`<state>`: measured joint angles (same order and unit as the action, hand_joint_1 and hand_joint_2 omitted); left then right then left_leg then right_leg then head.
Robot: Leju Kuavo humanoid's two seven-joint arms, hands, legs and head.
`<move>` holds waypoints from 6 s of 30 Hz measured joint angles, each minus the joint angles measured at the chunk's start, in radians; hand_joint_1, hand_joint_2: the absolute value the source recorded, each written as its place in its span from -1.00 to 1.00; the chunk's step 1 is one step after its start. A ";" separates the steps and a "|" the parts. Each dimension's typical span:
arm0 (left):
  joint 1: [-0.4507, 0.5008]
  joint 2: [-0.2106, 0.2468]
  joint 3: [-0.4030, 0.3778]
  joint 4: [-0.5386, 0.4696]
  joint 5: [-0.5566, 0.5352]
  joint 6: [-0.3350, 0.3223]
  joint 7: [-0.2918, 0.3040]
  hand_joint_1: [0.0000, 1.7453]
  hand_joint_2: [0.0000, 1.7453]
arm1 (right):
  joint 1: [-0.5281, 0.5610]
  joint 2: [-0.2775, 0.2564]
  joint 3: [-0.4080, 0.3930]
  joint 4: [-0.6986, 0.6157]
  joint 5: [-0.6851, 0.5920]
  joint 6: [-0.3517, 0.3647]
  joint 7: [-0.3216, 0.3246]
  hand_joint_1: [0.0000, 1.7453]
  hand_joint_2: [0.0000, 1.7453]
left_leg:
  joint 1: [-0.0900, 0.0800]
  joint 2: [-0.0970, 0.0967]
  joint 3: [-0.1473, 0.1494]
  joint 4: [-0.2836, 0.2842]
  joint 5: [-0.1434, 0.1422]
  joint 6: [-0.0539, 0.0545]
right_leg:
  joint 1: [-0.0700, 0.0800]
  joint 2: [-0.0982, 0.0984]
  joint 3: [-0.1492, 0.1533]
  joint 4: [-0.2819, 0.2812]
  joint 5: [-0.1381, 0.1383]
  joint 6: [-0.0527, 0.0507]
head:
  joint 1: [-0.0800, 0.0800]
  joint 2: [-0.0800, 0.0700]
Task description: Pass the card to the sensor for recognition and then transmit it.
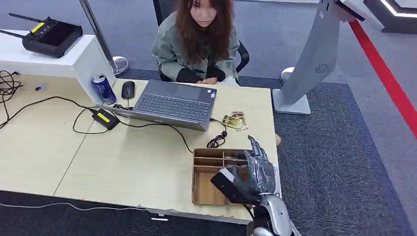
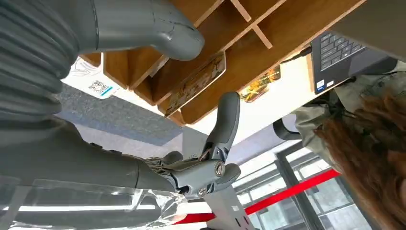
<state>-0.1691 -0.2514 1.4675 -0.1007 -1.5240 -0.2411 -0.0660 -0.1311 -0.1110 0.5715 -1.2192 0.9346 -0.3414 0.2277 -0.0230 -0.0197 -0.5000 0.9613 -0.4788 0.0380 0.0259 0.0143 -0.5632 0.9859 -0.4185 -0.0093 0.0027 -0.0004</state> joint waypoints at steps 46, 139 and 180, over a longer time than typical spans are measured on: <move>0.000 0.000 0.000 0.000 0.000 -0.004 0.000 -1.00 -1.00 | -0.015 0.035 0.023 0.036 -0.030 -0.005 -0.017 0.12 1.00 | 0.000 0.000 0.000 0.000 0.000 0.000 | 0.000 0.000 0.000 0.000 0.000 0.000 | 0.000 0.000; -0.001 0.014 0.000 0.000 0.000 0.025 0.043 -1.00 -1.00 | -0.042 0.029 -0.005 0.167 0.024 -0.140 0.000 0.26 1.00 | 0.000 0.000 0.000 0.000 0.000 0.000 | 0.000 0.000 0.000 0.000 0.000 0.000 | 0.000 0.000; -0.032 0.298 0.000 0.006 0.000 -0.104 0.219 -1.00 -1.00 | -0.068 0.017 -0.015 0.206 -0.028 -0.149 -0.120 0.80 1.00 | 0.001 0.000 0.001 0.000 0.000 0.000 | 0.001 0.000 0.000 0.001 0.000 0.000 | 0.000 0.000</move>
<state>-0.2015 0.0469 1.4675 -0.0950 -1.5240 -0.3449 0.1526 -0.1987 -0.0938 0.5562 -1.0132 0.9064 -0.4902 0.1076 -0.0225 -0.0194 -0.4994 0.9612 -0.4786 0.0377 0.0266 0.0143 -0.5628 0.9864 -0.4186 -0.0096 0.0030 -0.0004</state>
